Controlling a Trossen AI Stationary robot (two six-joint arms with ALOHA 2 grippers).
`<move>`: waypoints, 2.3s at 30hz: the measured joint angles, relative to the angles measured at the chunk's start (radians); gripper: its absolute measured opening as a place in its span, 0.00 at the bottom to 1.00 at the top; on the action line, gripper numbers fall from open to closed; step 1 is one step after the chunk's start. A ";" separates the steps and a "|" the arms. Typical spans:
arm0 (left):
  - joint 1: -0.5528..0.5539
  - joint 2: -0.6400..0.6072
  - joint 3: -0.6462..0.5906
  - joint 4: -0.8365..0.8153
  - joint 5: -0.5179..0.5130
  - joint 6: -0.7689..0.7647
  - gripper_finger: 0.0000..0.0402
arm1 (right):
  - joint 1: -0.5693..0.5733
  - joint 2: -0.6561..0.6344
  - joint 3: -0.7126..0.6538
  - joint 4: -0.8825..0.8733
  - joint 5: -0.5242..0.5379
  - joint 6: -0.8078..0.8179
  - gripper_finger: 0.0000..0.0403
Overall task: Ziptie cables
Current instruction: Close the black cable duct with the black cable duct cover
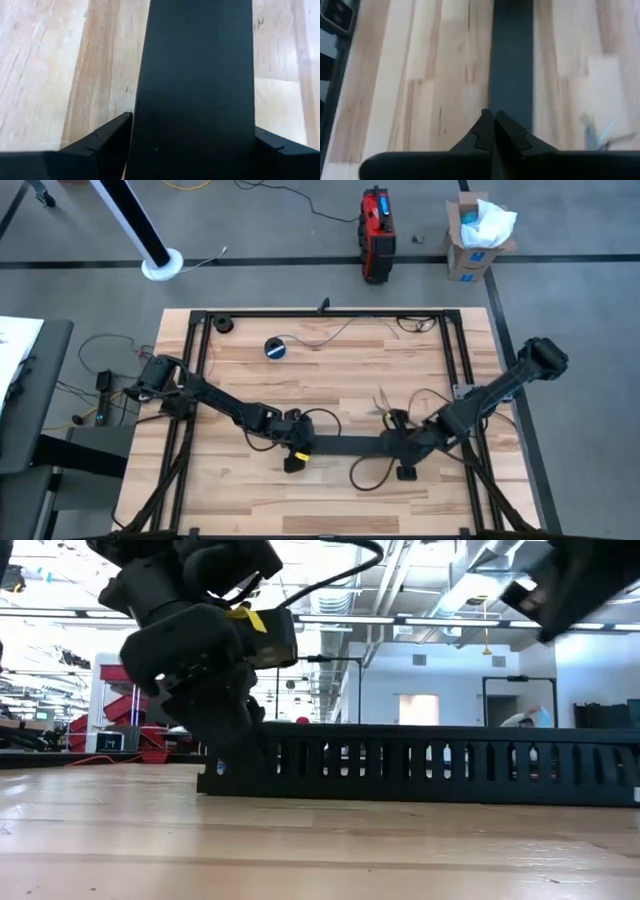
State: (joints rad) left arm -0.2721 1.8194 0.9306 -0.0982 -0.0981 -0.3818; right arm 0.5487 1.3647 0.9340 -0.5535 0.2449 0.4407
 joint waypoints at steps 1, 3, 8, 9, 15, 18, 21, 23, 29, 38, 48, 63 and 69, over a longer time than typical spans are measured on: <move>0.007 0.000 0.000 0.002 0.015 -0.013 0.67 | 0.017 0.000 -0.016 -0.004 0.001 0.030 0.02; 0.021 -0.001 0.000 0.004 0.052 -0.029 0.67 | 0.040 0.008 -0.049 0.017 0.009 0.087 0.01; 0.037 -0.002 0.000 0.007 0.078 -0.025 0.67 | 0.052 0.049 -0.103 0.027 0.022 0.161 0.00; 0.038 -0.002 0.000 0.010 0.079 -0.021 0.67 | 0.052 0.057 -0.103 0.031 0.023 0.161 0.00; 0.040 -0.001 0.000 0.007 0.080 -0.016 0.67 | 0.046 0.059 -0.087 0.109 0.024 0.124 0.00; 0.043 -0.001 0.000 0.007 0.082 -0.015 0.67 | 0.028 0.055 -0.079 0.099 0.033 0.082 0.00; 0.043 -0.001 0.000 0.008 0.082 -0.016 0.67 | -0.008 0.057 -0.094 0.090 0.034 0.066 0.00; 0.043 -0.001 0.000 0.012 0.082 -0.016 0.67 | -0.032 0.076 -0.118 0.088 0.029 0.055 0.00; 0.046 0.000 -0.001 0.015 0.110 -0.010 0.67 | -0.055 0.151 -0.167 0.138 -0.054 0.022 0.00; 0.050 -0.038 0.004 -0.148 0.188 -0.053 0.67 | -0.054 0.188 -0.168 0.231 -0.069 0.003 0.00; 0.052 -0.039 -0.005 -0.230 0.279 0.001 0.67 | -0.061 0.245 -0.165 0.325 -0.079 0.019 0.00; 0.064 -0.040 0.055 -0.317 0.365 -0.077 0.81 | -0.124 0.249 -0.165 0.356 -0.141 0.007 0.00; 0.034 -0.035 0.172 -0.513 0.382 -0.008 0.81 | -0.129 0.255 -0.165 0.355 -0.127 0.019 0.00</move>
State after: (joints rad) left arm -0.2381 1.7841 1.1024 -0.6114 0.2838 -0.3894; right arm 0.4198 1.6194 0.7689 -0.1984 0.1181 0.4598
